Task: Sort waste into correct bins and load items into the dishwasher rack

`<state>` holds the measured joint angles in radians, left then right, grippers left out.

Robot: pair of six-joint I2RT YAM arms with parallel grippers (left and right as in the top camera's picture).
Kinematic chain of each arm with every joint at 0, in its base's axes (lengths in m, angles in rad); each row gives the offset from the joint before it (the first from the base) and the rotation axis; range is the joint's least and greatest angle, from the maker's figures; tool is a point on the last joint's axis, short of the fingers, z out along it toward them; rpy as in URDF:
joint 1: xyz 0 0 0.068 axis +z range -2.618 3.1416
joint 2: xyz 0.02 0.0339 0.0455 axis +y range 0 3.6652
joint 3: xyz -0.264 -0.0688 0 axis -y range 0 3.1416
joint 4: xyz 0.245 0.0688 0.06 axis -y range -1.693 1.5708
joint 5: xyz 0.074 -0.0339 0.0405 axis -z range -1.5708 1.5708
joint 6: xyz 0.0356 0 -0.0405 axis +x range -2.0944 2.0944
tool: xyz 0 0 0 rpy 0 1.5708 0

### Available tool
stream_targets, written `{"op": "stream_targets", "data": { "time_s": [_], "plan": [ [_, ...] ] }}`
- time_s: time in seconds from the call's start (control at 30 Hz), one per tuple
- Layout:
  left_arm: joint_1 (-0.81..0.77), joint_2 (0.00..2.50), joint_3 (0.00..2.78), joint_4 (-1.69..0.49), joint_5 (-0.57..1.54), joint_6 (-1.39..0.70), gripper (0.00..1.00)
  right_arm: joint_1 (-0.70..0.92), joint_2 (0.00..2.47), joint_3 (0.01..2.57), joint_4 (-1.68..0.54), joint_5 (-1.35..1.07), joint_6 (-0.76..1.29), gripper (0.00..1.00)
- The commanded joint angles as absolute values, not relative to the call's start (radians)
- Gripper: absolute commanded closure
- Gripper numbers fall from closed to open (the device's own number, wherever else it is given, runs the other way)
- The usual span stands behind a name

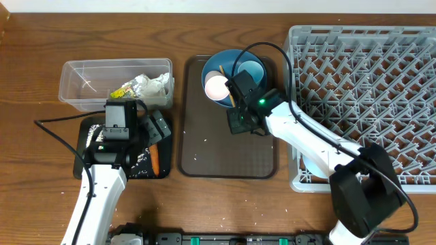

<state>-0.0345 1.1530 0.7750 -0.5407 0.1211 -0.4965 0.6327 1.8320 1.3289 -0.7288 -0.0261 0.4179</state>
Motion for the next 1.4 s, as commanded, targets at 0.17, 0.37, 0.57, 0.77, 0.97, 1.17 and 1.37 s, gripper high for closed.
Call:
{"op": "stream_targets", "data": {
  "time_s": [0.17,0.37,0.57,0.77,0.97,1.17,1.37],
  "plan": [
    [-0.031,1.156,0.789,-0.538,0.12,-0.484,0.02,0.573,1.662,1.362,-0.811,-0.022,0.422,0.99],
    [-0.031,1.156,0.789,-0.538,0.12,-0.484,0.02,0.525,1.526,1.362,-0.877,-0.022,0.422,0.99],
    [-0.031,1.156,0.789,-0.538,0.12,-0.484,0.02,0.45,1.398,1.362,-0.961,-0.022,0.422,0.99],
    [-0.031,1.156,0.789,-0.538,0.12,-0.484,0.02,0.352,1.328,1.362,-1.091,-0.022,0.422,0.99],
    [-0.031,1.156,0.789,-0.538,0.12,-0.484,0.02,0.301,1.337,1.331,-1.142,0.001,0.421,0.99],
    [-0.031,1.156,0.789,-0.541,0.12,-0.484,0.02,0.305,1.378,1.311,-1.149,0.038,0.437,0.99],
    [-0.031,1.156,0.789,-0.541,0.12,-0.484,0.02,0.3,1.402,1.3,-1.152,0.057,0.437,0.99]
  ]
}}
